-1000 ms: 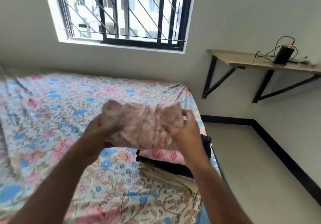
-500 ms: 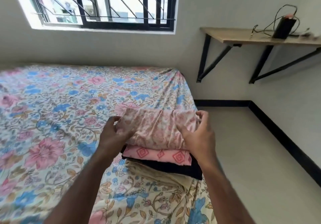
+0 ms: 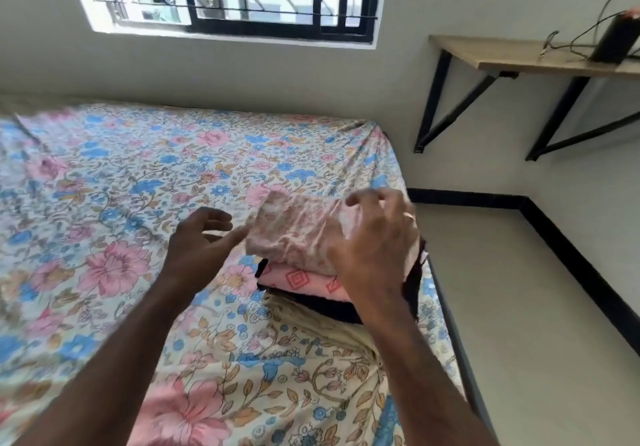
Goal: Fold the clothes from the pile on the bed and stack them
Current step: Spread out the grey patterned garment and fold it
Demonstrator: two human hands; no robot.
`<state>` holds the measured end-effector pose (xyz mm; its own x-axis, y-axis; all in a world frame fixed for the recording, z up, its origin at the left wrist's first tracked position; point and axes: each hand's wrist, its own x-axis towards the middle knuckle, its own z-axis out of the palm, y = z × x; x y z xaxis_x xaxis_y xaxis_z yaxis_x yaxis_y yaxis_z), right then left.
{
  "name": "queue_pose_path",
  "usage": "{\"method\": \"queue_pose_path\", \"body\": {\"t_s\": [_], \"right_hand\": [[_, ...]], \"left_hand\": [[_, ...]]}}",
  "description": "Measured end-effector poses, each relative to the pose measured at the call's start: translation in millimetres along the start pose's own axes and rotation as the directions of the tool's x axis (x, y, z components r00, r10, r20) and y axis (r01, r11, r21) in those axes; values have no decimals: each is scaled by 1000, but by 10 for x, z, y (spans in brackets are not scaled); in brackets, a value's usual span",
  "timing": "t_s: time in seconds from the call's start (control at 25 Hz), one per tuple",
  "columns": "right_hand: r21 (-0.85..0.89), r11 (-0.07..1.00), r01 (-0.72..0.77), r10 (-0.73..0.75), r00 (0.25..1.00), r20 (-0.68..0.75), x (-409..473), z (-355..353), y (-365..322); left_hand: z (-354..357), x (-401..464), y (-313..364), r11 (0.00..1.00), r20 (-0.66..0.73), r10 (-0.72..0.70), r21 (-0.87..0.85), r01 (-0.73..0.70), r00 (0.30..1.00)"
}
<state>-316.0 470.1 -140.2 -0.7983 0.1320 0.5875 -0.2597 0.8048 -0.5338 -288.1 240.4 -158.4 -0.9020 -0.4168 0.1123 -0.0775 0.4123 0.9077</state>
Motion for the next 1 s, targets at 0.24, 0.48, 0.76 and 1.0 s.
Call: {"method": "queue_pose_path", "body": {"t_s": [0.24, 0.48, 0.76, 1.0], "right_hand": [[327, 924, 196, -313, 881, 355, -588, 738, -1074], [522, 789, 324, -606, 550, 575, -1413, 1469, -2210], [661, 618, 426, -777, 205, 595, -2382, 2006, -3338], [736, 500, 456, -855, 124, 504, -2645, 2458, -4293]], "left_hand": [[-757, -336, -304, 993, -155, -115, -30, 112, 981], [-1979, -937, -1117, 954, -436, -291, -70, 291, 852], [-3241, -1611, -1895, 857, -652, -471, -179, 483, 594], [-4013, -1675, -2231, 827, -715, -486, -191, 528, 503]]}}
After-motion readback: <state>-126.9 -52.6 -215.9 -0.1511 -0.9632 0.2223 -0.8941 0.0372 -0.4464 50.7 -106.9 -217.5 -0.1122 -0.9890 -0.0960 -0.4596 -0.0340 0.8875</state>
